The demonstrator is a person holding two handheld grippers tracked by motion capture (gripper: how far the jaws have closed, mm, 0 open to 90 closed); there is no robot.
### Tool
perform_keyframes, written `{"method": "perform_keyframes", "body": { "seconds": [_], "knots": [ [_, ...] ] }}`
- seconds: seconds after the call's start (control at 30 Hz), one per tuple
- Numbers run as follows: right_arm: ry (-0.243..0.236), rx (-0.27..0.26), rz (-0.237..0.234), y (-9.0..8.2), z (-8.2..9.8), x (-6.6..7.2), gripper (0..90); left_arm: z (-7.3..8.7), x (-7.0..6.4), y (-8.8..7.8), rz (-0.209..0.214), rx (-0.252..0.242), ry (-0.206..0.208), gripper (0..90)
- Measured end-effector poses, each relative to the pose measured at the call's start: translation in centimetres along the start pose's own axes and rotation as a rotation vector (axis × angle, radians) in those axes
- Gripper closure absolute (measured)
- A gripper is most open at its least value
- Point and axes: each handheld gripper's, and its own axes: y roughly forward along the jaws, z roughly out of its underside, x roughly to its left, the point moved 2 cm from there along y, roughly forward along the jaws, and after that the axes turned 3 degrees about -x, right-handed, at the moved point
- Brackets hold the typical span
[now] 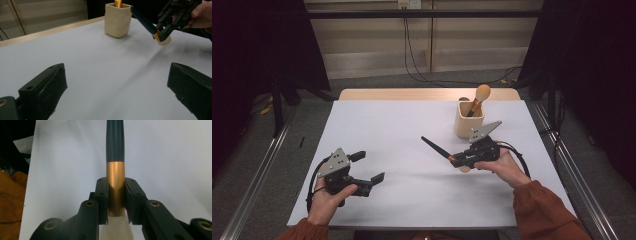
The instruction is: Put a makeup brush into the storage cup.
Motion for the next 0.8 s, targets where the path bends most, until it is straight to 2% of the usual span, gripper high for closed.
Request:
{"method": "perform_keyframes", "body": {
  "seconds": [0.4,0.6,0.7,0.8],
  "knots": [
    [-0.054,0.114,-0.066,1.5,-1.0,0.8,74.3,-1.0,-0.4,1.9,0.057,0.057,0.033,3.4],
    [-0.100,0.184,-0.092,2.4,-2.0,1.2,74.3,-1.7,-0.7,3.0,0.090,0.105,0.064,3.4],
    [-0.114,0.218,-0.104,2.8,-2.3,1.3,74.3,-2.1,-0.9,3.5,0.097,0.127,0.096,3.5],
    [-0.126,0.253,-0.113,3.3,-2.5,1.4,74.3,-2.4,-1.0,3.8,0.108,0.147,0.103,3.6]
  ]
}}
